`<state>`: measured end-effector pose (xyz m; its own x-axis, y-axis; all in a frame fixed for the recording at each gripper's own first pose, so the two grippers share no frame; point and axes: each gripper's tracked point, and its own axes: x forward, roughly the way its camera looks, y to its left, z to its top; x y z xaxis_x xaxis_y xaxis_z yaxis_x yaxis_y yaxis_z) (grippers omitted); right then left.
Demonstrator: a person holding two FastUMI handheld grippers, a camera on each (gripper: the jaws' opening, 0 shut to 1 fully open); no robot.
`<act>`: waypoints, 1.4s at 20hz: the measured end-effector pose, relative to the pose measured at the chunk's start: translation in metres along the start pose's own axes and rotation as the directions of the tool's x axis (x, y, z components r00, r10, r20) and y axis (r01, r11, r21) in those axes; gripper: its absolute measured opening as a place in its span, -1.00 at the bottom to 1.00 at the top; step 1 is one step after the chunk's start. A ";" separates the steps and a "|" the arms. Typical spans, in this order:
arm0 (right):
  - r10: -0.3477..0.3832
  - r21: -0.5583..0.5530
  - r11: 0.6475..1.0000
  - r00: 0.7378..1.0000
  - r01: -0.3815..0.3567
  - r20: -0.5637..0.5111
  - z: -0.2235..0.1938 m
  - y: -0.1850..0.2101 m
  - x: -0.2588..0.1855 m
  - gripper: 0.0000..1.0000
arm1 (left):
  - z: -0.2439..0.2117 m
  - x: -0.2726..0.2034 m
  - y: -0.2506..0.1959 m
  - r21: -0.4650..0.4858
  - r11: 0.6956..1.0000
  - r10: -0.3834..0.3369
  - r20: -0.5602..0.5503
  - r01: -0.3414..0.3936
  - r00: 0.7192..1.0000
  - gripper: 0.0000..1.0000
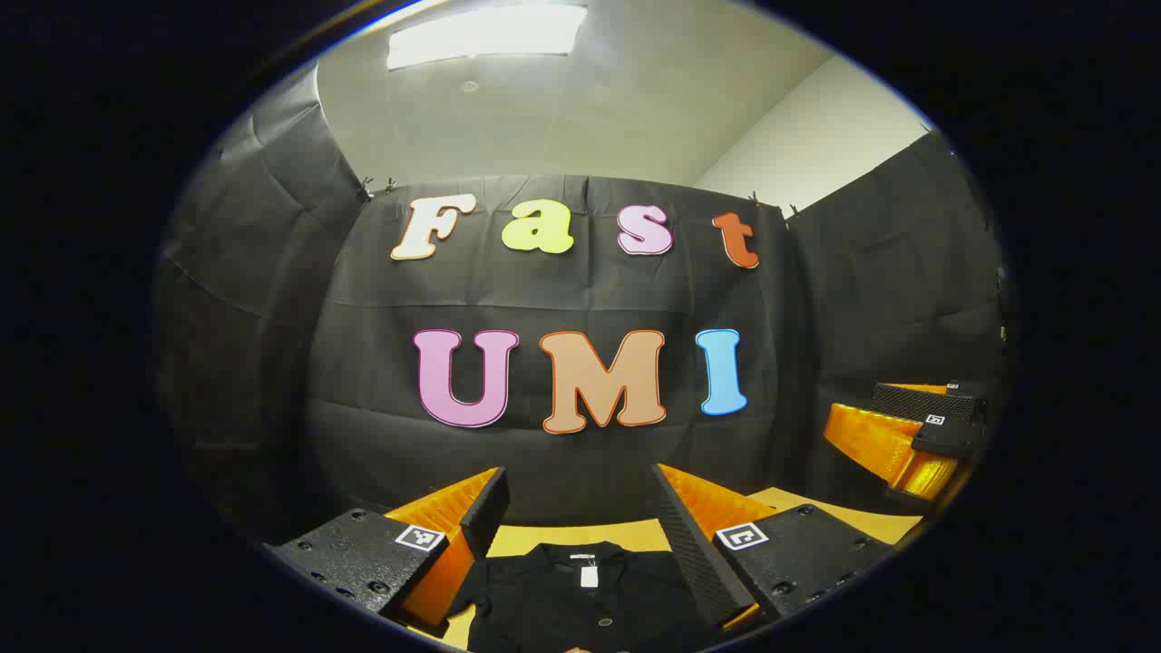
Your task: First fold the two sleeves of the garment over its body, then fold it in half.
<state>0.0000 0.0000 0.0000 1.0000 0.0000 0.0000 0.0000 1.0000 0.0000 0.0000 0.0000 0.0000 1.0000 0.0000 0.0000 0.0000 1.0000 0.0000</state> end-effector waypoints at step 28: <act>0.069 0.003 0.998 0.997 -0.069 -0.022 -0.014 0.034 0.009 0.93 | -0.007 -0.013 0.035 0.017 0.998 0.066 -0.010 -0.065 0.998 0.84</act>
<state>0.0092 0.0336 -0.0137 0.9973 0.0694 -0.0222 -0.0693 0.9976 0.0025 -0.0127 0.0347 -0.0065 0.9978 0.0656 -0.0103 -0.0654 0.9977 0.0165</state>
